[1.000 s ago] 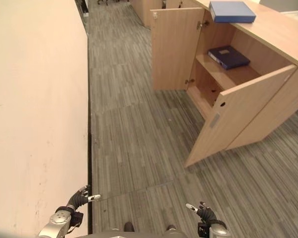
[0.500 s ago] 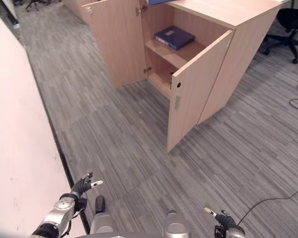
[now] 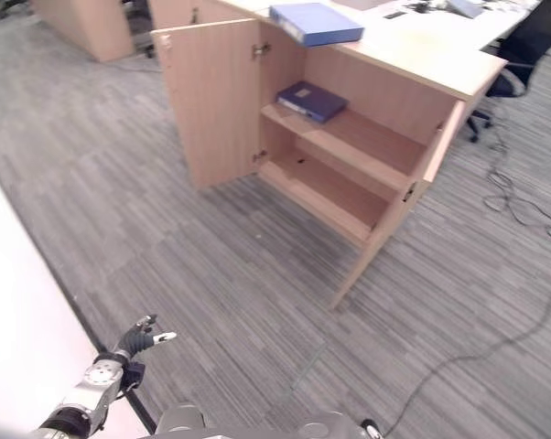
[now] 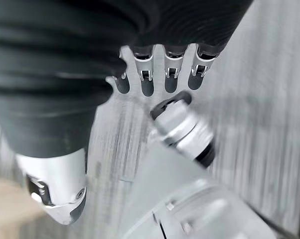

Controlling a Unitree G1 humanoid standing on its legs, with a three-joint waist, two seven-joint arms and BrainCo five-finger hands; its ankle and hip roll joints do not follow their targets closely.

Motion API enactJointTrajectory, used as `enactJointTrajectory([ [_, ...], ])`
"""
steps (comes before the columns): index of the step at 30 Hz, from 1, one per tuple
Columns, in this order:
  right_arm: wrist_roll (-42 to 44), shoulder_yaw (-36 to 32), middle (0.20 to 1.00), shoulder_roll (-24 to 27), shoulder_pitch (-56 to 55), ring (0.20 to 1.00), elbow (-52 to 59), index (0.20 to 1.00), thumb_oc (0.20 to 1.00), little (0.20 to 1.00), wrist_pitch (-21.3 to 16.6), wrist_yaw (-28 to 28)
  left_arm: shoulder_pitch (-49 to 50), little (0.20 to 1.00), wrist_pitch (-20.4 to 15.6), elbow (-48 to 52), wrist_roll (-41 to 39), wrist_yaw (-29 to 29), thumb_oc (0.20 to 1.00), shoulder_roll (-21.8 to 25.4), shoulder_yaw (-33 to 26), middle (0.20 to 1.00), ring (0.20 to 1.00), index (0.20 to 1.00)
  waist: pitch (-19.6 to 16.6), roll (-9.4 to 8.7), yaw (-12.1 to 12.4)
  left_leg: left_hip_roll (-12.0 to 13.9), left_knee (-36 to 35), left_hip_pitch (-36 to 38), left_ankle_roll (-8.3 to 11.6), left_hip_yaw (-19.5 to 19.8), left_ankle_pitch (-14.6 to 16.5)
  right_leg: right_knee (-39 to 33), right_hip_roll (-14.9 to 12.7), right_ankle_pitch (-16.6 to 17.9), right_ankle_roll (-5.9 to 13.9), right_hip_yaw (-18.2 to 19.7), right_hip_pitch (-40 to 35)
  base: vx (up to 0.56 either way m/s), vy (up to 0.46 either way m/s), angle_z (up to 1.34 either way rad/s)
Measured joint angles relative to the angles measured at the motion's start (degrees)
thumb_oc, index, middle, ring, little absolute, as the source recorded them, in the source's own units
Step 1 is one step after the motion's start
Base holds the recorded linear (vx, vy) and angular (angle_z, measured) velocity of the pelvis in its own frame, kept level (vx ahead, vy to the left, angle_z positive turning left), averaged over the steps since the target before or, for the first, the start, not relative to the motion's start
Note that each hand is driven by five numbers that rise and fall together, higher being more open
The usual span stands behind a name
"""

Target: Put the empty folder in the office cabinet

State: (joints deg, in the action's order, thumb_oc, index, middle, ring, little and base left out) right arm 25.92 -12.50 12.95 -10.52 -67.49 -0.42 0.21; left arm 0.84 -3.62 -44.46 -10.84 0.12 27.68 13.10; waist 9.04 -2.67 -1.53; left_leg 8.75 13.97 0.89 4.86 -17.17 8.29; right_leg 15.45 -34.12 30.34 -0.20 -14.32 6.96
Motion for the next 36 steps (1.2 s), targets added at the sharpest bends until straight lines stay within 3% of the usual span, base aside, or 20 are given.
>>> enactJointTrajectory([
  [2, 0.15, -3.72, 1.000, -0.08, -1.44, 1.000, -0.73, 1.000, 1.000, 1.000, 0.29, -0.71, 0.87, 1.000, -0.27, 0.36, -0.01, -0.37, 1.000, -2.15, -0.77, 1.000, 1.000, 1.000, -0.38, 3.92, 0.08, 0.56, -4.21, 3.49, -0.32, -3.05, 0.08, 11.40, -2.44, -6.74, 3.59, -14.31, 2.35, 0.13, 0.419, -0.95],
  [3, 0.14, -2.23, 1.000, 0.52, -0.99, 1.000, -0.79, 1.000, 1.000, 1.000, 0.92, -0.32, 3.00, 1.000, -0.23, 0.88, -0.04, -0.46, 1.000, -2.95, -2.23, 1.000, 1.000, 1.000, -1.18, 6.15, 0.41, 1.48, -7.86, 4.77, -0.81, -4.52, -1.02, 17.08, 0.48, -16.11, 6.11, -14.28, 4.92, 0.18, 0.382, -0.59],
  [6, -0.02, -1.40, 1.000, 1.88, 1.33, 1.000, 0.02, 1.000, 1.000, 1.000, 0.49, 0.06, 4.49, 1.000, 1.43, 0.18, 0.03, -1.02, 1.000, -4.75, -2.68, 1.000, 1.000, 1.000, 1.47, 7.48, -1.55, 1.13, -13.85, 8.90, -2.37, -7.98, -1.94, 22.60, 11.36, -31.14, 13.71, -17.44, 8.77, 0.23, 0.330, -0.81],
  [8, -0.02, -1.21, 1.000, 2.01, 2.84, 1.000, -0.23, 1.000, 1.000, 1.000, 0.97, -0.05, 3.74, 1.000, 1.99, -0.85, 0.10, -1.69, 1.000, -5.87, -2.72, 1.000, 1.000, 1.000, 2.35, 5.98, -3.30, -0.02, -15.31, 9.98, -2.12, -9.08, -2.00, 17.03, 14.08, -33.92, 10.53, -24.55, 8.67, 0.06, 0.075, -0.37],
  [10, -0.02, 0.36, 1.000, 3.32, 1.28, 1.000, -0.50, 1.000, 1.000, 1.000, 0.97, -0.17, 2.72, 1.000, 1.74, -1.47, 0.24, -2.02, 1.000, -8.15, -2.41, 1.000, 1.000, 1.000, 2.32, 6.33, -4.45, 0.00, -17.39, 14.52, 0.06, -9.00, -3.50, 7.05, 17.49, -35.52, -3.81, -32.01, 2.03, 0.02, 0.007, 0.01],
  [11, -0.03, 1.25, 1.000, 4.17, 1.38, 1.000, -0.51, 1.000, 1.000, 1.000, 0.89, -0.13, 2.41, 1.000, 1.77, -1.49, 0.25, -2.06, 1.000, -8.81, -2.42, 1.000, 1.000, 1.000, 2.14, 7.12, -4.49, 0.67, -17.47, 14.79, 0.10, -8.54, -3.49, 7.34, 18.11, -35.53, -5.16, -31.96, 1.63, 0.11, 0.059, -0.15],
  [13, -0.02, 1.29, 1.000, 5.81, 1.88, 1.000, -0.45, 1.000, 1.000, 1.000, 0.69, -0.11, 0.90, 1.000, 1.46, -1.41, 0.23, -2.12, 1.000, -10.06, -2.28, 1.000, 1.000, 1.000, 1.91, 7.85, -4.19, 1.08, -16.80, 14.90, 0.04, -7.41, -3.44, 7.84, 18.88, -35.70, -5.26, -29.50, 1.79, 0.12, 0.080, -0.07],
  [15, -0.02, 1.18, 1.000, 8.49, 2.76, 1.000, 0.04, 1.000, 1.000, 1.000, 0.21, -0.10, -1.38, 1.000, 1.17, -0.34, 0.05, -2.27, 1.000, -10.96, -1.98, 1.000, 1.000, 1.000, 1.49, 10.04, -5.90, 0.82, -13.72, 14.50, 2.06, -7.47, -1.84, 8.56, 18.62, -38.67, -1.82, -26.95, 2.01, 0.12, -0.002, 0.04],
  [19, 0.02, 1.12, 1.000, 8.45, 3.45, 1.000, -0.57, 1.000, 1.000, 1.000, 0.65, 0.02, -0.62, 1.000, 0.95, 1.06, -0.19, -2.26, 1.000, -10.34, -2.13, 1.000, 1.000, 1.000, 2.35, 9.04, -6.15, 1.82, -0.88, 10.98, 3.60, -6.74, -0.39, 6.36, 19.21, -38.06, -0.22, -23.47, 1.12, 0.07, 0.007, -0.38],
  [21, 0.08, 1.11, 1.000, 9.05, 5.78, 1.000, -2.84, 1.000, 1.000, 1.000, 0.66, -0.22, -0.11, 1.000, 0.89, 1.61, -1.64, -1.86, 1.000, -10.66, -1.38, 1.000, 1.000, 1.000, 3.53, 9.13, -5.56, 3.42, 14.90, 2.67, 7.59, 1.07, -0.71, -1.22, 22.54, -36.47, 0.90, -17.91, 0.36, 0.15, 0.260, -1.06],
  [22, 0.12, 1.20, 1.000, 9.24, 6.84, 1.000, -2.92, 1.000, 1.000, 1.000, 0.68, -0.21, -0.35, 1.000, 0.80, 1.62, -2.35, -1.73, 1.000, -11.28, -1.51, 1.000, 1.000, 1.000, 3.75, 10.37, -5.19, 4.65, 13.44, 0.43, 7.90, 4.81, -0.92, -4.86, 24.52, -36.87, 4.91, -18.00, -0.72, 0.18, 0.366, -0.89],
  [24, 0.06, 1.22, 1.000, 7.97, 6.87, 1.000, -2.80, 1.000, 1.000, 1.000, 0.96, -0.09, -2.32, 1.000, -0.10, 2.65, -2.44, -1.65, 1.000, -9.96, -2.08, 1.000, 1.000, 1.000, 5.53, 7.11, -5.79, 9.97, 7.33, -1.16, 8.35, 6.03, -1.19, 5.90, 19.26, -38.14, 3.14, -15.97, 1.88, 0.20, 0.393, -0.18],
  [26, 0.01, 2.27, 1.000, 8.68, 7.08, 1.000, -2.59, 1.000, 1.000, 1.000, 0.89, -0.19, -3.11, 1.000, -0.43, 2.48, -2.61, -1.16, 1.000, -10.61, -1.89, 1.000, 1.000, 1.000, 6.27, 6.61, -5.72, 16.80, -3.25, -0.67, 7.10, 6.17, -2.39, 7.76, 19.98, -39.21, 2.03, -14.46, 3.68, 0.24, 0.504, -0.41],
  [28, 0.00, 2.94, 1.000, 8.91, 8.12, 1.000, -2.24, 1.000, 1.000, 1.000, 0.17, -0.08, -3.08, 1.000, -0.25, 2.05, -2.70, -1.12, 1.000, -10.90, -1.90, 1.000, 1.000, 1.000, 6.61, 6.25, -5.34, 18.29, -7.74, -2.04, 7.51, 6.68, -3.55, 4.68, 20.04, -37.86, 5.95, -13.66, 3.81, 0.22, 0.396, -0.59],
  [29, -0.04, 3.13, 1.000, 10.35, 8.09, 1.000, -1.84, 1.000, 1.000, 1.000, 0.22, -0.13, -3.09, 1.000, -0.27, 2.19, -2.91, -1.03, 1.000, -11.52, -2.08, 1.000, 1.000, 1.000, 6.27, 8.17, -4.78, 21.27, -11.18, -5.06, 9.03, 9.90, -4.83, 11.42, 19.96, -41.64, 7.41, -11.55, 6.56, 0.23, 0.324, -0.20],
  [30, -0.08, 3.36, 1.000, 10.12, 6.72, 1.000, -2.07, 1.000, 1.000, 1.000, 0.84, -0.06, -3.29, 1.000, -0.77, 3.44, -3.06, -0.99, 1.000, -10.20, -1.86, 1.000, 1.000, 1.000, 6.50, 5.27, -4.37, 19.94, -12.76, -4.42, 9.71, 12.48, -5.15, 16.35, 16.41, -45.83, 7.06, -5.57, 6.02, 0.31, 0.513, -0.43],
  [32, -0.09, 2.28, 1.000, 12.40, 5.71, 1.000, -2.70, 1.000, 1.000, 1.000, 0.42, -0.26, -2.55, 1.000, -0.30, 1.49, -4.05, -0.65, 1.000, -11.17, -1.95, 1.000, 1.000, 1.000, 6.51, 7.35, -3.14, 21.33, -12.26, -4.65, 10.00, 17.61, -6.18, 17.87, 15.92, -43.44, 8.62, -2.13, 7.64, 0.34, 0.604, -0.67],
  [34, -0.11, 3.03, 1.000, 14.24, 5.38, 1.000, -2.31, 1.000, 1.000, 1.000, 0.70, 0.13, -1.94, 1.000, -0.32, 0.81, -4.41, -0.37, 1.000, -11.65, -2.32, 1.000, 1.000, 1.000, 5.70, 9.86, -2.19, 19.63, -8.81, -6.34, 2.00, 16.27, -1.25, 18.71, 14.67, -41.92, 9.07, -0.39, 8.61, 0.25, 0.474, -0.51],
  [35, -0.13, 0.62, 1.000, 12.57, 5.03, 1.000, -1.99, 1.000, 1.000, 1.000, 0.72, 0.16, -2.22, 1.000, -0.73, 0.89, -4.47, -0.43, 1.000, -10.61, -2.57, 1.000, 1.000, 1.000, 6.17, 8.00, -1.56, 18.46, -5.00, -7.70, 8.55, 16.08, -4.99, 19.30, 12.15, -41.60, 9.35, 1.77, 8.57, 0.15, 0.254, 0.03],
  [36, -0.15, -0.03, 1.000, 10.32, 4.27, 1.000, -2.72, 1.000, 1.000, 1.000, 1.08, 0.12, -2.09, 1.000, -1.01, -0.42, -4.51, -0.37, 1.000, -9.81, -3.16, 1.000, 1.000, 1.000, 6.02, 5.55, -1.56, 16.23, -1.91, -8.59, 9.83, 14.67, -5.85, 21.38, 8.81, -42.72, 7.06, 1.99, 8.88, 0.22, 0.391, 0.28],
])
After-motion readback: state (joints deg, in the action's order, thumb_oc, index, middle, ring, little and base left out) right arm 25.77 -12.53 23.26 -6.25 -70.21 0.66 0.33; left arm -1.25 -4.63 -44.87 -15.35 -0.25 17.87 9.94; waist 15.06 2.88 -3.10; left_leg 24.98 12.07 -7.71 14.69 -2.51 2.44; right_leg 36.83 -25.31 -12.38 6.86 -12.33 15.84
